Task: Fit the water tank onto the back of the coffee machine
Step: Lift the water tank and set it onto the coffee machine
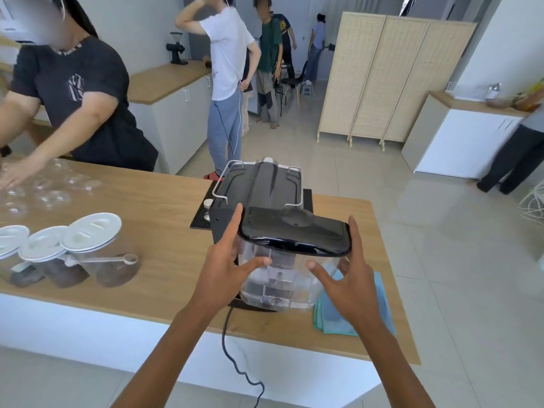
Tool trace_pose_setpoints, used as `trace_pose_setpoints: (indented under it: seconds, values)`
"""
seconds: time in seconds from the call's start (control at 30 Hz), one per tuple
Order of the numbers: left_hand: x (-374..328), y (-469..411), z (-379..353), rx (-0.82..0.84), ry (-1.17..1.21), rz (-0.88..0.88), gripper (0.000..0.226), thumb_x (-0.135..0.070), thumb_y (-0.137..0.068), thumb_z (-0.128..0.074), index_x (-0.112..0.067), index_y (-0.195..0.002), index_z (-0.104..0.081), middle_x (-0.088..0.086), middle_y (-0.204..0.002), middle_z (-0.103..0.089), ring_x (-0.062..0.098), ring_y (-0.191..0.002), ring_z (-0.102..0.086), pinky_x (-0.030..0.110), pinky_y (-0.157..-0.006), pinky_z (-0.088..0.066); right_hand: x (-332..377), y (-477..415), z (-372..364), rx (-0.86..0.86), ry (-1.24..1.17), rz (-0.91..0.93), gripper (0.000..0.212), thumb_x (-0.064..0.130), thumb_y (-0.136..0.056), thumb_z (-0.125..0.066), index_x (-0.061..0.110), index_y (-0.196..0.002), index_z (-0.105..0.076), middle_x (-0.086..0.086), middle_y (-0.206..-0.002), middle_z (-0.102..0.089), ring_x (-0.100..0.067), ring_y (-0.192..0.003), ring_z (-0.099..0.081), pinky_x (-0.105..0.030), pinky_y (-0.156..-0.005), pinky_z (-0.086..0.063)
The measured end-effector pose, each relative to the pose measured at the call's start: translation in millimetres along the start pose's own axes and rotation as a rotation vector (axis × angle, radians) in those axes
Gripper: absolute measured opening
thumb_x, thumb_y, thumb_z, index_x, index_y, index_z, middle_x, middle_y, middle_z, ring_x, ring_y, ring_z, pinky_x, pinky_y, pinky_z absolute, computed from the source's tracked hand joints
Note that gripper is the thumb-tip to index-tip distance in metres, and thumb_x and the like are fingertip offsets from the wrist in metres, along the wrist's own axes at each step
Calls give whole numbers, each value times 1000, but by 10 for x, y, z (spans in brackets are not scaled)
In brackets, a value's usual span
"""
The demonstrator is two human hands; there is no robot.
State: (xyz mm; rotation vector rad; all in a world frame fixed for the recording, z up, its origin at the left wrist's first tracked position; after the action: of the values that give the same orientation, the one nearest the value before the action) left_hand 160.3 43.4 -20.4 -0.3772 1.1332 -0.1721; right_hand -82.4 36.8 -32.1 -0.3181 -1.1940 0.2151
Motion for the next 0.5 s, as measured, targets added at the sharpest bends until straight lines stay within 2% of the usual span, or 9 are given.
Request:
trace_pose_setpoints:
  seconds: [0.03, 0.07, 0.13, 0.2, 0.3, 0.37, 0.4, 0.47, 0.5]
  values:
    - [54, -20, 47, 6, 13, 4, 108, -44, -76, -78, -40, -157, -8, -4, -113, -42, 14, -70, -30, 38, -79, -52, 6, -4, -72, 2, 1, -2, 117, 76, -69, -68, 37, -161, -8, 58, -123, -44, 23, -115, -50, -1, -92, -38]
    - [108, -36, 87, 17, 30, 5, 109, -47, -75, -78, -40, -157, -7, -14, -98, -30, 15, -74, -37, 32, -77, -44, 3, -10, -142, 3, 0, -7, 116, 77, -69, -68, 39, -161, -7, 57, -123, -45, 21, -115, -51, -1, -92, -38]
    - [219, -60, 150, 37, 62, 8, 110, -54, -73, -76, -40, -157, -6, -3, -101, -40, 15, -87, -44, 34, -82, -40, -12, -25, -276, 3, 6, -19, 115, 76, -70, -68, 41, -160, -6, 55, -123, -48, 18, -115, -54, -4, -93, -40]
    - [318, -87, 207, 42, 71, 7, 109, -57, -75, -76, -42, -157, -5, -2, -102, -42, 15, -90, -46, 34, -82, -40, -17, -52, -400, 5, 25, -23, 113, 73, -71, -69, 45, -159, -4, 54, -123, -48, 17, -115, -54, -7, -94, -41]
    - [458, -154, 275, 52, 60, 19, 107, -55, -78, -74, -39, -157, -4, -3, -103, -39, 14, -90, -42, 31, -82, -36, 39, -97, -534, -9, 65, -15, 104, 70, -73, -70, 58, -153, -4, 52, -125, -48, 17, -115, -53, -4, -94, -40]
    - [522, -192, 304, 66, 54, 18, 109, -55, -76, -72, -36, -158, -3, -7, -100, -42, 13, -89, -40, 28, -80, -36, 78, -118, -609, -16, 84, -15, 101, 67, -73, -71, 63, -147, -3, 38, -132, -54, 8, -119, -56, -14, -99, -44]
    - [555, -203, 319, 66, 57, 15, 109, -55, -76, -71, -36, -158, -3, -14, -97, -47, 10, -87, -41, 24, -78, -37, 87, -125, -644, -18, 94, -19, 101, 65, -74, -72, 63, -147, -2, 29, -136, -56, 2, -122, -57, -21, -102, -46]
    - [612, -212, 352, 50, 49, 6, 108, -56, -76, -70, -37, -158, -2, -28, -95, -52, -1, -84, -42, 18, -74, -39, 102, -143, -715, -12, 103, -17, 103, 61, -76, -73, 57, -151, -2, 17, -142, -56, -5, -127, -55, -30, -106, -45]
    - [640, -216, 371, 42, 47, 8, 108, -55, -77, -70, -37, -158, -2, -25, -96, -49, 0, -85, -41, 20, -76, -38, 105, -152, -749, -8, 109, -18, 104, 61, -77, -72, 52, -155, -3, 14, -144, -55, -6, -128, -55, -31, -107, -45]
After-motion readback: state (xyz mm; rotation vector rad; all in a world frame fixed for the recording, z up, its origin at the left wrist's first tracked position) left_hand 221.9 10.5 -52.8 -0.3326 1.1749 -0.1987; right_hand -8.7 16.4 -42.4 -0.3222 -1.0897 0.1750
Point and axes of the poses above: each hand's wrist, its own y-axis away from the middle knuckle, its own z-axis out of the back of the hand, x = y × z, the point moved 6 cm from there along -y, towards the middle knuckle
